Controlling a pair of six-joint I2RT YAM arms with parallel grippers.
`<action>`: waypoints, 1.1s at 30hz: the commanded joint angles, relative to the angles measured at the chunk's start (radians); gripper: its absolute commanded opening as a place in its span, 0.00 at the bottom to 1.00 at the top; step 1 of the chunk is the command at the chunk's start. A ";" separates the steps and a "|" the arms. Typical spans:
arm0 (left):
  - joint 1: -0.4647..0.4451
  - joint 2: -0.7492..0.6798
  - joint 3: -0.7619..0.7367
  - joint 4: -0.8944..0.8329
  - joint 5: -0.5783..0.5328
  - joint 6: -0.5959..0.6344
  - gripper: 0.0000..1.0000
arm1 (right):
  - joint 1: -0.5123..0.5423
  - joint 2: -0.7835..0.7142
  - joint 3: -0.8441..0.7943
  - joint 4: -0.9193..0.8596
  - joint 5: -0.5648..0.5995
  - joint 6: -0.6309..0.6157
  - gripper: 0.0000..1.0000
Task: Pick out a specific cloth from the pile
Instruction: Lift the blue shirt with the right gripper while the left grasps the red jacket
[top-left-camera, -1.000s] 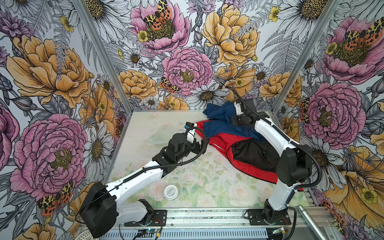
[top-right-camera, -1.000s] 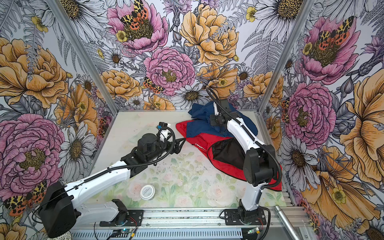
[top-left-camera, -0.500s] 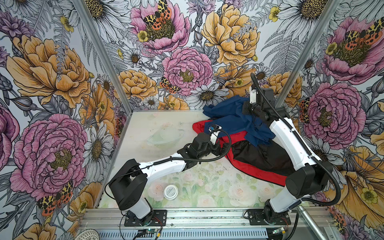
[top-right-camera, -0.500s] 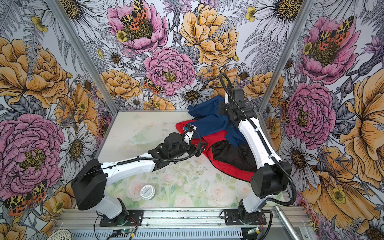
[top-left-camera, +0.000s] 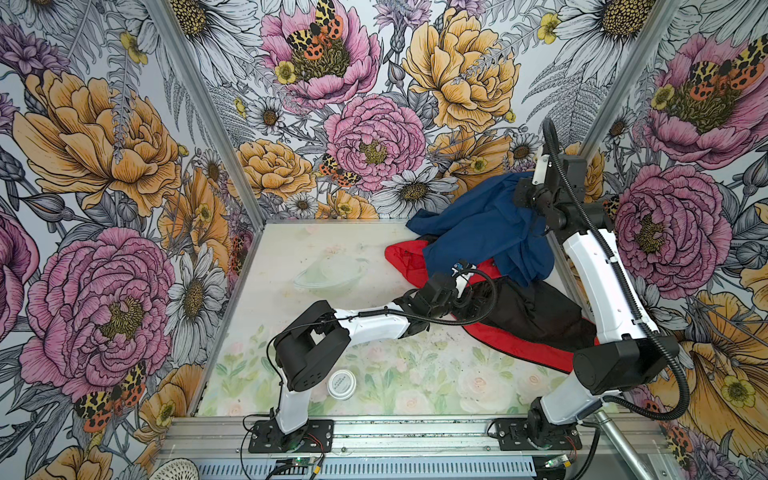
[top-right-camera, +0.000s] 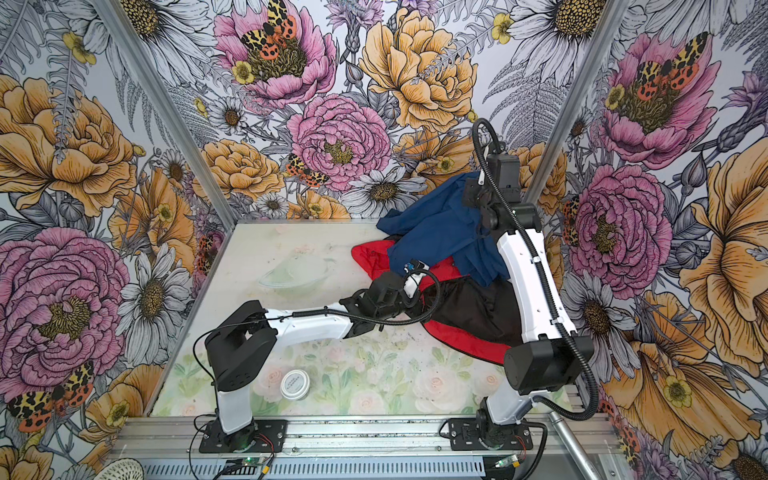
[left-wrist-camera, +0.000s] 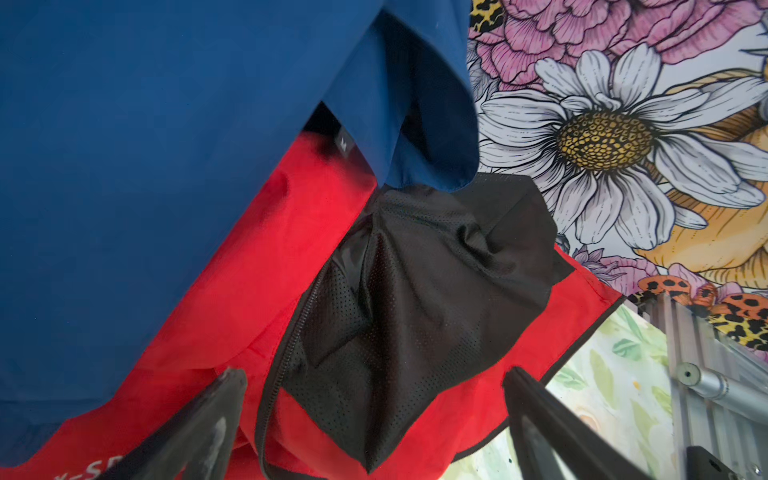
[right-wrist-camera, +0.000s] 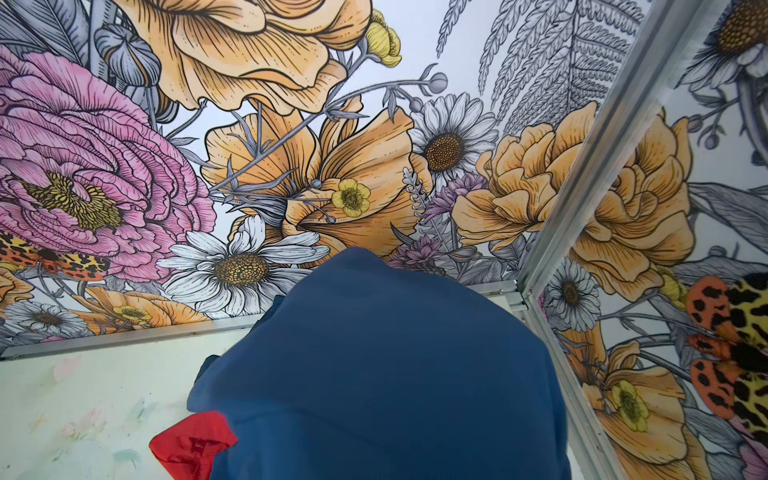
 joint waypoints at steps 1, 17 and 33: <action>0.000 0.030 0.031 0.010 -0.035 -0.039 0.98 | -0.027 -0.035 0.095 0.080 0.067 -0.020 0.00; 0.037 0.278 0.211 0.010 0.011 -0.114 0.75 | -0.029 -0.034 0.138 0.079 0.032 -0.037 0.00; 0.084 0.234 0.163 0.036 -0.023 -0.117 0.00 | -0.029 -0.038 0.090 0.081 0.022 -0.045 0.00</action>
